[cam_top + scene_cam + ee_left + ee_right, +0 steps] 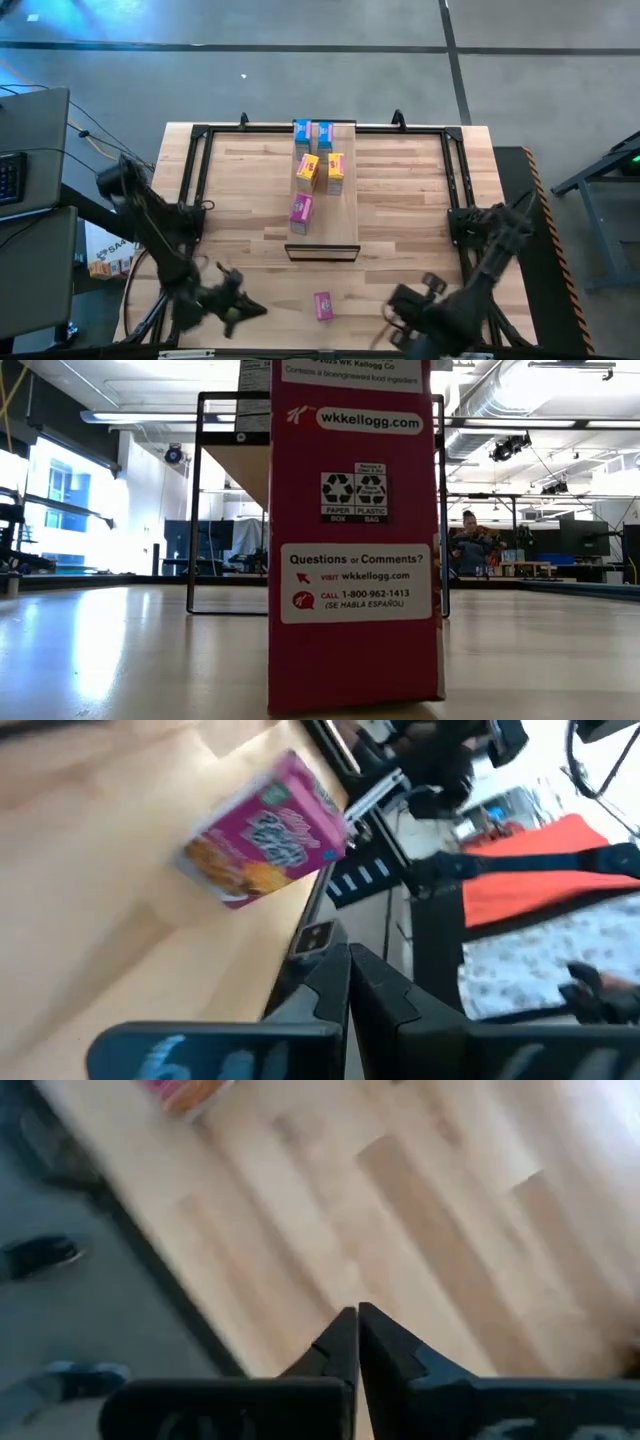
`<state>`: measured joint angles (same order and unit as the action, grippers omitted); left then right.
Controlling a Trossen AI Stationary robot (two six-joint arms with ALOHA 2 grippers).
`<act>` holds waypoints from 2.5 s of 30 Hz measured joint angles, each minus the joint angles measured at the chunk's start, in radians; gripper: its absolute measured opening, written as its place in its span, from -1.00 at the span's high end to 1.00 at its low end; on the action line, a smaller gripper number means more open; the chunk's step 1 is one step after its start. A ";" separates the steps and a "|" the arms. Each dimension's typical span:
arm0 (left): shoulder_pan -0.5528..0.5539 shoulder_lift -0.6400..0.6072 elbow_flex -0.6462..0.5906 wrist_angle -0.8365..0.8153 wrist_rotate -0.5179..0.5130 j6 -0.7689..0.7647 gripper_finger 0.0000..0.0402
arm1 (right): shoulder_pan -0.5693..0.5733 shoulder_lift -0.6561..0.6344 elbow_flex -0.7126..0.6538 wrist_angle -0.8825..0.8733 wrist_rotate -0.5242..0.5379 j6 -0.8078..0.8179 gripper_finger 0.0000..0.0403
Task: Stack cereal on shelf
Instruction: Put the purple cereal box on the shelf
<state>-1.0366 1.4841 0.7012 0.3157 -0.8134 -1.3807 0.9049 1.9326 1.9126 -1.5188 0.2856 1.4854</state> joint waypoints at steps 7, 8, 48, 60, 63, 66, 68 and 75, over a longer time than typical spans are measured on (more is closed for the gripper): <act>0.125 0.319 0.363 -0.121 0.171 -0.058 1.00 | 0.168 -0.322 -0.459 0.456 0.168 0.145 1.00; 0.138 0.347 0.413 -0.183 0.182 -0.081 1.00 | 0.185 -0.364 -0.517 0.517 0.202 0.160 1.00; 0.271 0.665 0.514 -0.215 0.081 0.590 1.00 | 0.198 -0.489 -0.732 0.812 0.400 -0.013 1.00; 0.343 0.665 0.512 -0.165 0.122 0.648 1.00 | 0.158 -0.489 -0.732 0.856 0.397 -0.086 1.00; 0.359 0.665 0.512 -0.093 0.165 0.695 1.00 | 0.148 -0.489 -0.732 0.860 0.388 -0.107 1.00; 0.364 0.665 0.512 -0.056 0.202 0.709 1.00 | 0.147 -0.489 -0.732 0.861 0.378 -0.117 1.00; 0.364 0.665 0.512 -0.056 0.204 0.702 1.00 | 0.147 -0.489 -0.732 0.861 0.376 -0.117 1.00; 0.362 0.684 0.512 0.058 0.200 0.667 1.00 | 0.130 -0.489 -0.732 0.861 0.368 -0.102 1.00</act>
<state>-0.6743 2.1676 1.2133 0.3737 -0.6137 -0.7142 1.0349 1.4441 1.1805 -0.6578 0.6535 1.3838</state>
